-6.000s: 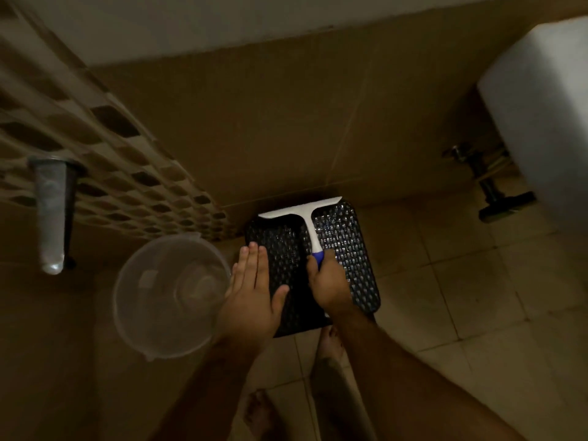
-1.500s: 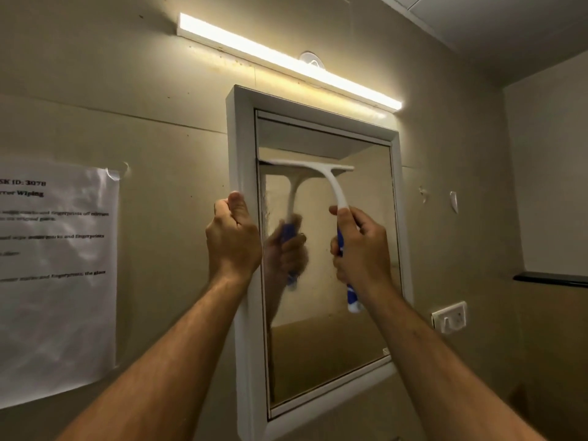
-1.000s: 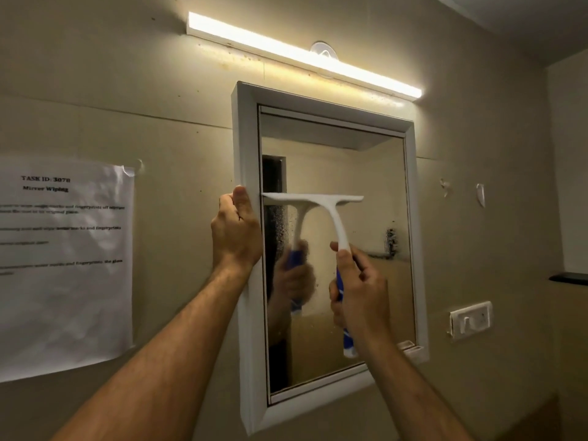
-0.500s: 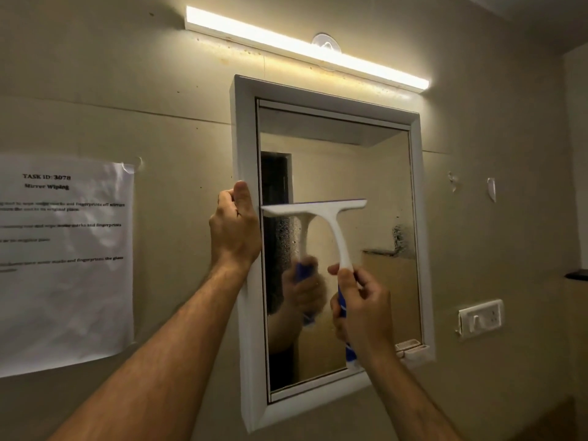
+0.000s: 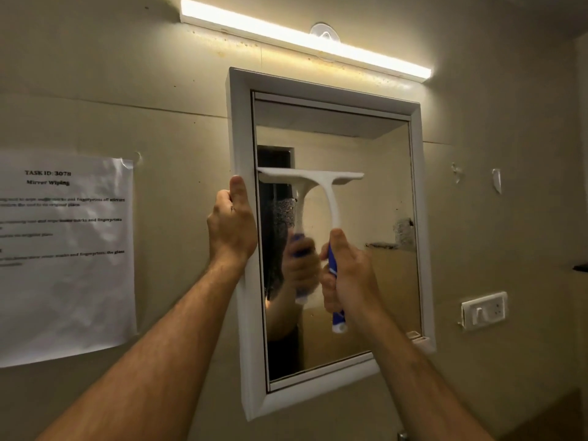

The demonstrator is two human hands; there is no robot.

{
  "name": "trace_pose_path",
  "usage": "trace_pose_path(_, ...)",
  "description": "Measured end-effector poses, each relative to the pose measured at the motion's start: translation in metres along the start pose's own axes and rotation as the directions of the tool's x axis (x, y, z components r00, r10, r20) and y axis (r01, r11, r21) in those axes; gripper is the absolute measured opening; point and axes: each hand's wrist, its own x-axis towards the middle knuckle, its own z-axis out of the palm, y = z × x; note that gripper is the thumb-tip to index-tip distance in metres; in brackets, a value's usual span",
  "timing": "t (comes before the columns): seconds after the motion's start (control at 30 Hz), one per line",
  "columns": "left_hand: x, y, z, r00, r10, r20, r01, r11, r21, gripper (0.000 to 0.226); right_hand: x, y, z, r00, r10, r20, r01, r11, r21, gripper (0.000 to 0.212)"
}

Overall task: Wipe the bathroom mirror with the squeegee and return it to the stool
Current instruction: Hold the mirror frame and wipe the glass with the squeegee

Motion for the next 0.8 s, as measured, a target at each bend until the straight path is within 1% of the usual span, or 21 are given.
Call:
trace_pose_path(0.07,-0.001,0.0,-0.001,1.0,-0.012,0.005,0.012,1.0,-0.013,0.038,-0.016,0.02,-0.001,1.0,0.019,-0.012,-0.019,1.0,0.002,0.057)
trace_pose_path(0.13,-0.001,-0.001,0.0,1.0,-0.017,-0.014,0.016,1.0,-0.013,0.051,-0.03,0.037,-0.004,1.0,0.023,-0.019,-0.023,1.0,0.007,0.059)
trace_pose_path(0.2,0.0,-0.002,0.0,1.0,-0.015,-0.021,0.015,1.0,0.002,0.051,-0.039,0.045,-0.007,0.999,0.032,-0.02,-0.032,0.999,0.025,0.059)
trace_pose_path(0.27,0.0,-0.002,0.0,1.0,-0.007,-0.009,0.007,1.0,0.004,0.049,-0.037,0.039,-0.007,0.999,0.05,-0.013,-0.049,0.998,0.035,0.056)
trace_pose_path(0.37,0.001,-0.002,0.001,1.0,-0.006,0.002,0.005,1.0,0.011,0.055,-0.017,0.013,-0.005,0.999,0.034,-0.005,-0.034,0.999,0.025,0.052)
trace_pose_path(0.47,0.003,-0.001,0.001,1.0,-0.001,0.001,0.001,1.0,0.007,0.061,0.005,-0.011,0.0,1.0,-0.005,-0.027,0.004,0.999,-0.033,0.046)
trace_pose_path(0.53,0.003,-0.001,0.001,1.0,-0.002,-0.001,0.002,1.0,0.004,0.06,0.007,-0.012,0.002,0.999,0.003,-0.033,-0.004,0.999,-0.043,0.045)
trace_pose_path(0.67,0.002,-0.002,0.0,1.0,0.023,0.004,-0.023,1.0,0.012,0.06,-0.021,0.018,-0.001,0.999,0.031,-0.029,-0.031,0.999,-0.029,0.045)
trace_pose_path(0.8,0.001,-0.001,0.0,1.0,0.006,0.011,-0.007,1.0,0.027,0.054,-0.045,0.045,-0.003,0.998,0.05,-0.024,-0.049,0.998,0.048,0.048)
